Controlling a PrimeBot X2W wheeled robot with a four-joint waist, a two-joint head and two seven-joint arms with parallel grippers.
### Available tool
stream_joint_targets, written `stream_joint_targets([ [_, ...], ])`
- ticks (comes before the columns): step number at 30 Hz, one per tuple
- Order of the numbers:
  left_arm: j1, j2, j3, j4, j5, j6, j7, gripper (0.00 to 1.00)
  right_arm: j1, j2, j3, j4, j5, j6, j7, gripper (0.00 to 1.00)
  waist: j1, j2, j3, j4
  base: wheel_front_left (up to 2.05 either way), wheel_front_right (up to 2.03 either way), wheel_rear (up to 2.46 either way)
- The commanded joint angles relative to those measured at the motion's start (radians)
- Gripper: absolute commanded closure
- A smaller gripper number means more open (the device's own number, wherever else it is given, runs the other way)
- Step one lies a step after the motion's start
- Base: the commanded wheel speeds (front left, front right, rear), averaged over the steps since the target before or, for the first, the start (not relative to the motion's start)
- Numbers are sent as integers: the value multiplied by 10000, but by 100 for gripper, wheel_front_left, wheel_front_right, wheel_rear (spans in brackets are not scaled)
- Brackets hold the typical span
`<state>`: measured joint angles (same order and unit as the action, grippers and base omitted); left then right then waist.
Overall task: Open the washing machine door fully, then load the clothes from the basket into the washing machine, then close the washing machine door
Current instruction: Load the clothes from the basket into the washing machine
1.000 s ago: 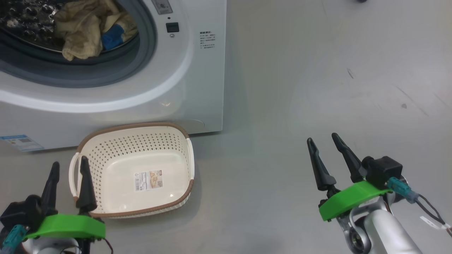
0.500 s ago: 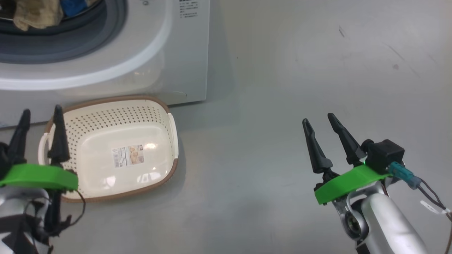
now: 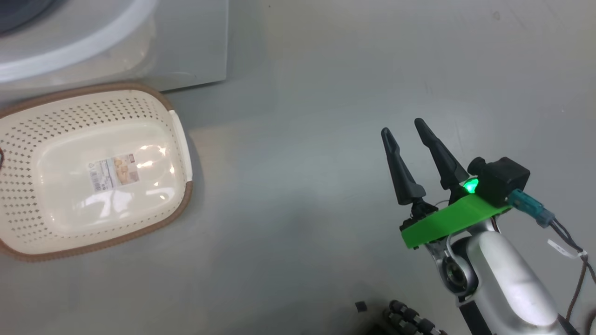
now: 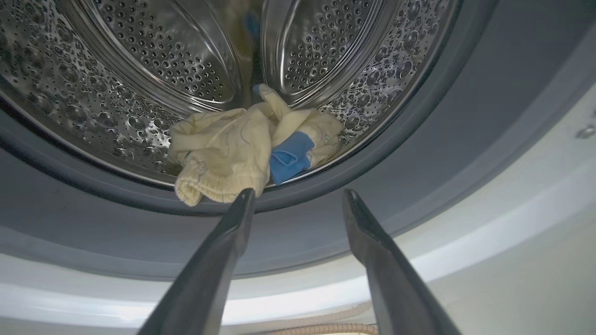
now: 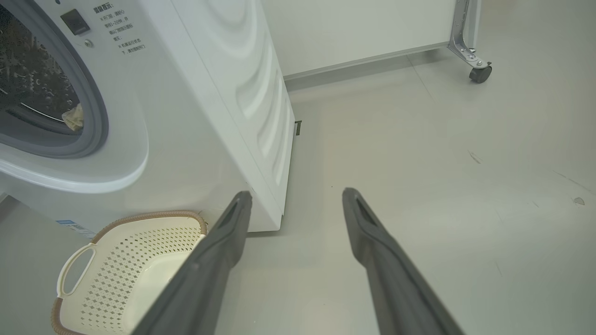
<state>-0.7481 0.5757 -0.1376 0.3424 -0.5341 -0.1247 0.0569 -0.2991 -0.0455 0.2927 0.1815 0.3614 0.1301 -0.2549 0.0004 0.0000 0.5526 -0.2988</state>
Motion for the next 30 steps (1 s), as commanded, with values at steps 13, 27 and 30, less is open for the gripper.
stream_joint_targets([
  [13,-3785,2272,-970,1511,-833,-58,2649,0,-469,-47,722,-554,798,6,-69,0,-4,0,1228,-1111,0,0,0],
  [27,-5480,2660,-1947,3614,-147,-59,3274,0,-546,-47,982,-670,1116,6,-69,0,-4,0,1491,-1488,0,0,0],
  [30,-5802,2634,-2126,4010,-178,-59,3379,0,-603,-47,1013,-705,1179,6,-69,0,-4,0,1583,-1544,0,0,0],
])
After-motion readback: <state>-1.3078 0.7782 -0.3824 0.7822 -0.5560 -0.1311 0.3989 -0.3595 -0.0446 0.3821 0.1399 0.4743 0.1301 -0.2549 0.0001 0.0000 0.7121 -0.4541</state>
